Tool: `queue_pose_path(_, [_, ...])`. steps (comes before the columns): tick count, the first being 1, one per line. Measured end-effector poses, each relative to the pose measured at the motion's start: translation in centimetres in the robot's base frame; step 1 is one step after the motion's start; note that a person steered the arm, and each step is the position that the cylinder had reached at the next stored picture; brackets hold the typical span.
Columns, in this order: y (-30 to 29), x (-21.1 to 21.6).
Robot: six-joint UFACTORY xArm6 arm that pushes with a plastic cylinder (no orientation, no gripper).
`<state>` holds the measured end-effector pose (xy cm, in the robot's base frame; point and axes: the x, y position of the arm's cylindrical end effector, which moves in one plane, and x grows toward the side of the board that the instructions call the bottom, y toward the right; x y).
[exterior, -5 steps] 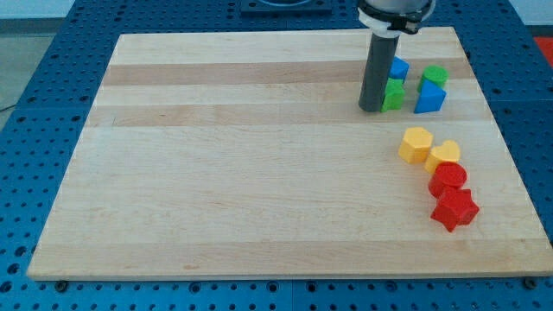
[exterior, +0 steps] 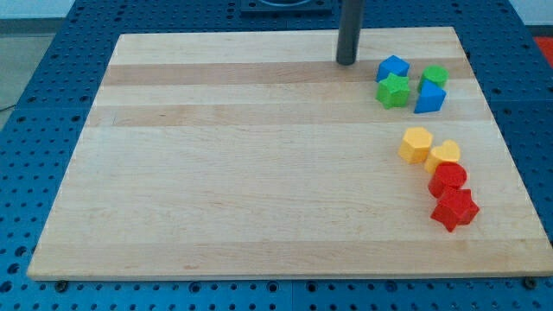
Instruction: Slide the blue cube closer to the green circle
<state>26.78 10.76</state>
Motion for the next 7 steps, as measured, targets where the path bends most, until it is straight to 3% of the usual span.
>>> queue_pose_path(7, [3.8, 3.1])
